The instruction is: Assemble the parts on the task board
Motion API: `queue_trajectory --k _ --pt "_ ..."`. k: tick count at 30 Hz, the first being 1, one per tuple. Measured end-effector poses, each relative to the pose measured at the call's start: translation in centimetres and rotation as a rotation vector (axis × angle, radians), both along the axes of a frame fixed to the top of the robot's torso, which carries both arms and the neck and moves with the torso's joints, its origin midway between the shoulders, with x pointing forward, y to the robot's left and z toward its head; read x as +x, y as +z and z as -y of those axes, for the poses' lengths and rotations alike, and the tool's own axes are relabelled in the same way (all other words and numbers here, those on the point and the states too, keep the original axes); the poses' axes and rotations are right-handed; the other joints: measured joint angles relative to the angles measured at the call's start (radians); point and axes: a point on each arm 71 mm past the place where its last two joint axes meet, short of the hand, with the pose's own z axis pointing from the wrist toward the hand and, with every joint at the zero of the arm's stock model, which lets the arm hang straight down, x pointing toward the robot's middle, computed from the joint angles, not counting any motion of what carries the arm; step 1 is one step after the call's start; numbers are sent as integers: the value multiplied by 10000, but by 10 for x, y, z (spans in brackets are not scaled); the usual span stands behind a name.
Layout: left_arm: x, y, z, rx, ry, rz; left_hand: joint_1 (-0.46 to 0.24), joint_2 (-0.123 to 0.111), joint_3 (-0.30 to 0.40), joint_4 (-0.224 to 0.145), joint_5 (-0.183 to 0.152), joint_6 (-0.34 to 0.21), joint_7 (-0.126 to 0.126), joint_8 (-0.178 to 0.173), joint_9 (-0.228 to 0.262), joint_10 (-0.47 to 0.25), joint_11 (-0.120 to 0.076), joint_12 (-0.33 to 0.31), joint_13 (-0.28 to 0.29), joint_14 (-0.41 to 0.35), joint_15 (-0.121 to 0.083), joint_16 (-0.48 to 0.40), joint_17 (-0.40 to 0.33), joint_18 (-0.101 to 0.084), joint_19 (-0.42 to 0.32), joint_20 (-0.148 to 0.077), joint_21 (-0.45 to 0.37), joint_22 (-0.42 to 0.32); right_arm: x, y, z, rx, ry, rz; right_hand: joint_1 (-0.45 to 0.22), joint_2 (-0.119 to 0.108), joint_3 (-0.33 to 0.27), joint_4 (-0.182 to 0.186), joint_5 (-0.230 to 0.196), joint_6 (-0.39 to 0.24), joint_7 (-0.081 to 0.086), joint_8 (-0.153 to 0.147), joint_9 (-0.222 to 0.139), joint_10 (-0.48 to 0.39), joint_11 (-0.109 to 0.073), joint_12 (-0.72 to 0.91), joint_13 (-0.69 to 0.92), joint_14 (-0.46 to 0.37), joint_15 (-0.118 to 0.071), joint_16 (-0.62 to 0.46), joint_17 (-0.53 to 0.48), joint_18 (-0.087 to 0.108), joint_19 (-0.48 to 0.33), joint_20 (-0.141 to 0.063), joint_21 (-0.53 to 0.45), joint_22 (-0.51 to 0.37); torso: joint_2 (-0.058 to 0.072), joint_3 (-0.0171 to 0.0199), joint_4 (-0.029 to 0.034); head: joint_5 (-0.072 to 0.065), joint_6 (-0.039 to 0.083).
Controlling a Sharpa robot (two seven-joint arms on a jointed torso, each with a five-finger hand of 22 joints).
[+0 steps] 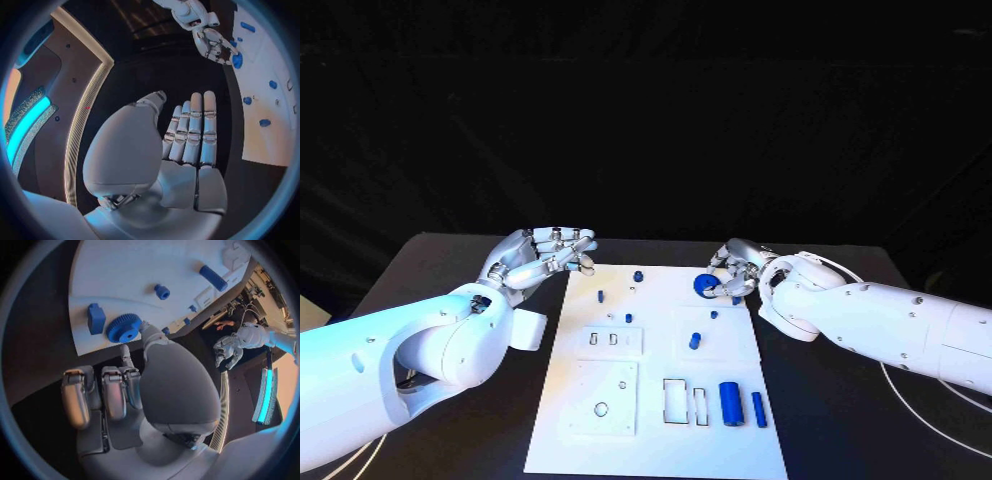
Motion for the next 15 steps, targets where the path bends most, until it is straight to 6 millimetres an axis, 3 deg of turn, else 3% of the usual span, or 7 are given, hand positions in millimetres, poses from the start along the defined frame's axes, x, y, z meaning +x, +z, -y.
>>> queue_trajectory --k 15 --pt "0 0 -1 10 7 -18 0 0 0 0 1 0 0 0 0 0 0 0 0 0 0 0 2 0 0 1 -1 -1 5 -4 -1 -275 -158 19 182 103 89 87 61 33 33 0 16 -1 -1 -1 -2 0 0 0 -2 1 0 -1 -1 -2 -3 3 -2 13 -52"
